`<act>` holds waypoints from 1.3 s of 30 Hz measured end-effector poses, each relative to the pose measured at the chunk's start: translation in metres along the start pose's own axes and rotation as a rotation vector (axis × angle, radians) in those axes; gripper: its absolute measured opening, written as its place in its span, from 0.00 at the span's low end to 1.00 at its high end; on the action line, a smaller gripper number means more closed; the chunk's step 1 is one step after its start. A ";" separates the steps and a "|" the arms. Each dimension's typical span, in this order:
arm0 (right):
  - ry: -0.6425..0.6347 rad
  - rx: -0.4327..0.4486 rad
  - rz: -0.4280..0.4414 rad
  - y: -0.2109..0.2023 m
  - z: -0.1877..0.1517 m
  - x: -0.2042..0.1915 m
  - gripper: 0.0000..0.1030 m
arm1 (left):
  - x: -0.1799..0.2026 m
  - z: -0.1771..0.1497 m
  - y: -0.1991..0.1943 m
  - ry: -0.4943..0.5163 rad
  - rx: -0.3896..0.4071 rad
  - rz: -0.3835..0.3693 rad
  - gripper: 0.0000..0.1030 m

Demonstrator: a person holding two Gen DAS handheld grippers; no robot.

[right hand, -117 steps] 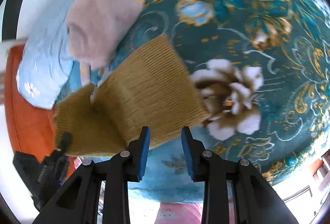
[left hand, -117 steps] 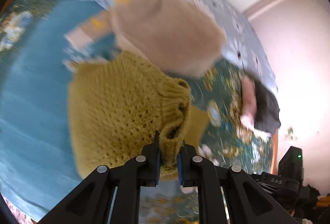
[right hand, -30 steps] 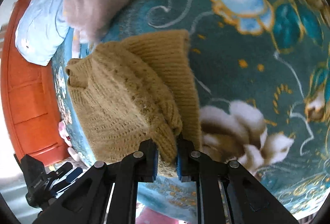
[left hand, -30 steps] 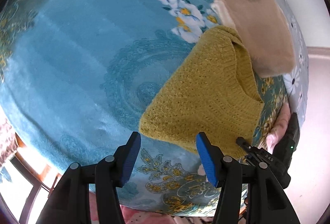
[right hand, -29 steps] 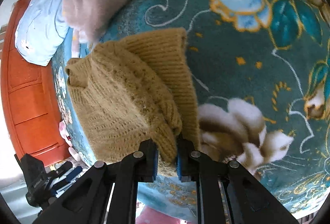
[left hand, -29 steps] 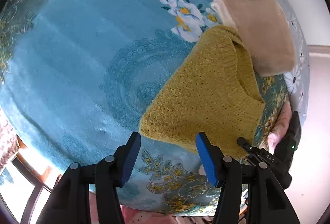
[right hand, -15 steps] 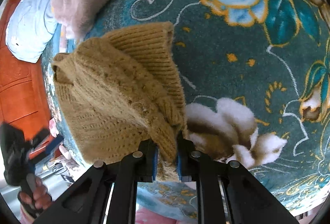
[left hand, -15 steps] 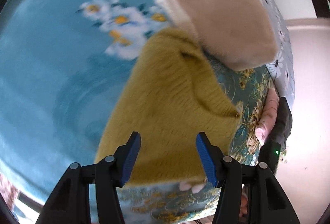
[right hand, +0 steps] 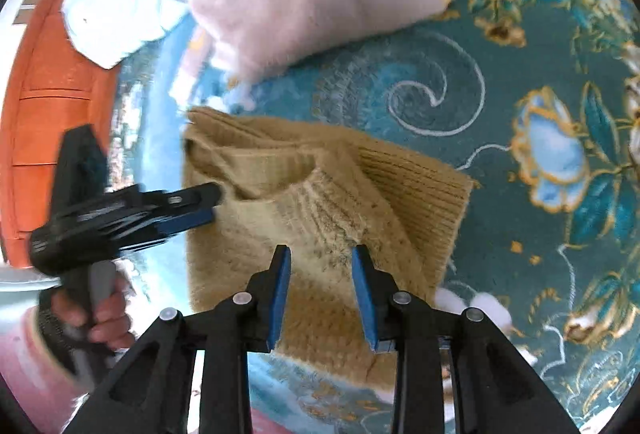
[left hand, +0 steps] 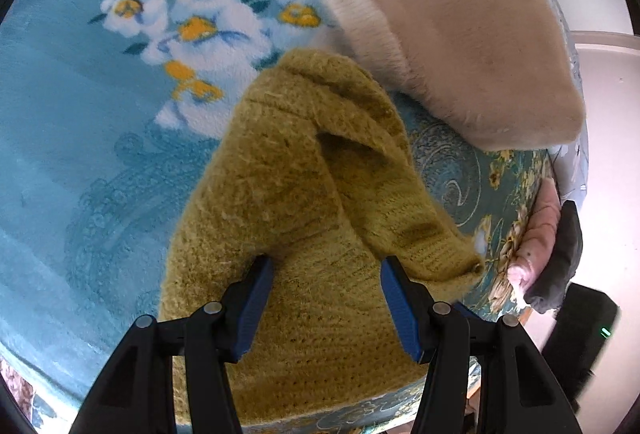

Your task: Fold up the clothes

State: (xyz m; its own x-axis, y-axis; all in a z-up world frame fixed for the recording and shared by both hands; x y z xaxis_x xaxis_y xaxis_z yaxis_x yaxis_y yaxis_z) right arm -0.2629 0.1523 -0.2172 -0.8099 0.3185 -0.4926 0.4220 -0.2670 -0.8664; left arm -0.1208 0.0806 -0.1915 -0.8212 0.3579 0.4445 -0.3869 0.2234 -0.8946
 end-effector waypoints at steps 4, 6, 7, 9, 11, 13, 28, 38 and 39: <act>0.091 -0.014 0.011 0.020 0.002 0.017 0.31 | 0.001 0.000 -0.006 0.010 0.004 -0.012 0.58; 0.088 -0.022 0.026 0.021 0.002 0.015 0.31 | 0.002 0.000 -0.009 0.014 0.006 -0.019 0.58; 0.068 -0.027 0.031 0.019 0.002 0.012 0.31 | 0.002 0.000 -0.011 0.017 0.007 -0.022 0.58; 0.052 -0.027 0.051 0.012 0.003 0.009 0.31 | 0.003 0.000 -0.014 0.022 0.009 -0.028 0.58; 0.079 0.016 0.074 -0.004 0.002 0.013 0.37 | 0.003 0.000 -0.017 0.027 0.012 -0.034 0.58; 0.106 0.050 0.079 -0.016 -0.002 0.021 0.50 | 0.004 0.000 -0.020 0.031 0.014 -0.040 0.58; 0.310 -0.060 0.205 0.042 -0.043 0.050 0.73 | -0.072 -0.020 0.011 -0.029 -0.110 0.075 0.80; 0.287 -0.052 0.300 0.056 -0.032 0.035 0.72 | -0.066 -0.014 0.029 -0.058 -0.130 -0.011 0.78; 0.288 -0.050 0.302 0.056 -0.032 0.035 0.71 | -0.066 -0.013 0.029 -0.058 -0.131 -0.012 0.78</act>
Point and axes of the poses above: each gripper's, at about its wrist camera, not at the fingertips, and y roughly the way its jaws point, x to its right, z to its top, the point moved 10 cm from there along y, roughly the way its jaws point, and after that the axes turned 10 degrees about x, right-handed, at the moved point
